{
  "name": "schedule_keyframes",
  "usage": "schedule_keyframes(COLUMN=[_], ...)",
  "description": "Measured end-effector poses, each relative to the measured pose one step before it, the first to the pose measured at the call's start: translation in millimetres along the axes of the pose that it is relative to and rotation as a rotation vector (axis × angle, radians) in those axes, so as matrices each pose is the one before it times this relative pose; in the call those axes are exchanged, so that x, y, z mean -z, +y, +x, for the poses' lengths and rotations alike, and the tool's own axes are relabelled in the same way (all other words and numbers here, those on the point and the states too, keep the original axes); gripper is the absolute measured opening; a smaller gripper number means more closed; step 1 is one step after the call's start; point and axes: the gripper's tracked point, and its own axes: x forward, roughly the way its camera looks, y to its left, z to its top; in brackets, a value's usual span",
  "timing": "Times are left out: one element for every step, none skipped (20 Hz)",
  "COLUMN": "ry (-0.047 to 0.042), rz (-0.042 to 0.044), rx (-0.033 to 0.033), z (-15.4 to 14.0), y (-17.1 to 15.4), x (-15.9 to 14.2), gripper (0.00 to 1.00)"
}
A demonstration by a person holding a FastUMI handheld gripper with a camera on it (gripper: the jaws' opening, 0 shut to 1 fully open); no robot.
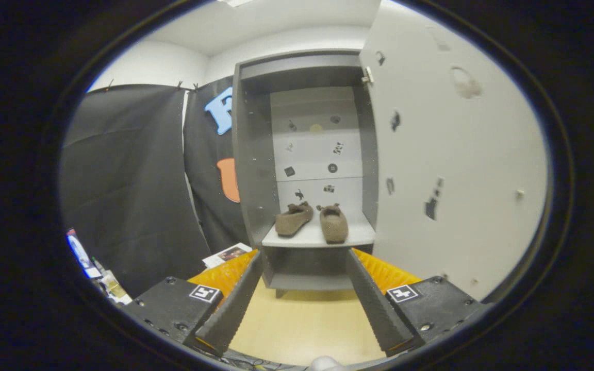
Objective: Open the shoe cabinet door, grab the shoes and put them into the shoe cabinet, then close the shoe cabinet door.
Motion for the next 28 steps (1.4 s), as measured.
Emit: schedule_keyframes(ry=[0.00783, 0.00318, -0.00014, 0.00913, -0.00423, -0.00787, -0.00646, -0.00934, -0.00514, -0.00814, -0.00527, -0.0221, -0.00392, -0.00283, -0.00975, -0.00175, 0.00229, 0.00159, 0.00079, 0.0068, -0.00124, -0.00318, -0.00753, 0.00112, 0.00437, -0.00483, 0.00391, 0.00043], rz=[0.00059, 0.00341, 0.00664, 0.00336, 0.00963, 0.01199, 0.00805, 0.00291, 0.00607, 0.00605, 0.00484, -0.00535, -0.0109, -0.01184, -0.00639, -0.00539, -0.00638, -0.00487, -0.00094, -0.00352, 0.00159, -0.0031, -0.00591, -0.00239, -0.0025, -0.00617, -0.01116, 0.00077], rx=[0.00233, 0.01633, 0.01845, 0.02357, 0.0279, 0.01921, 0.02604, 0.02844, 0.02739, 0.0187, 0.01357, 0.00481, 0.01171, 0.00027, -0.01511, -0.02147, -0.02209, -0.03031, -0.034, -0.03397, -0.03163, -0.00894, -0.01067, -0.00892, -0.00331, 0.00943, 0.00592, -0.00052], z=[-20.2, -19.81, -17.5, -15.6, -18.56, -13.02, -10.48, -8.21, -3.05, -0.53, 0.12, 2.72, 7.02, 7.8, 9.58, 11.54, 11.73, 12.53, 12.05, 10.19, 7.75, 1.11, 2.41, -0.24, 0.31, -0.34, 0.45, -0.4], y=[-8.35, -12.36, -13.54, -14.76, -19.89, -17.57, -17.95, -21.54, -21.84, -20.56, -18.22, -17.81, -15.79, -12.7, -6.42, -3.76, -3.3, -0.05, 3.51, 4.51, 4.31, 0.05, 0.87, 2.77, 2.85, 0.81, 1.88, 5.11], x=[2.96, 2.37, 1.28, 2.44, 2.62, -0.72, -0.4, -2.06, -2.69, -4.52, -4.71, -8.01, -2.29, -3.95, -6.79, -4.2, -2.8, -0.44, -0.92, 0.19, 0.78, -2.25, -1.65, 0.95, 1.74, -0.06, 0.99, 1.15], gripper=[1.0, 1.0, 1.0, 1.0, 1.0, 1.0, 1.0, 1.0, 1.0, 1.0, 1.0, 1.0, 1.0, 1.0, 1.0, 1.0, 1.0, 1.0, 1.0, 1.0, 1.0, 1.0, 0.99, 0.99, 0.98, 0.97, 0.97, 0.97])
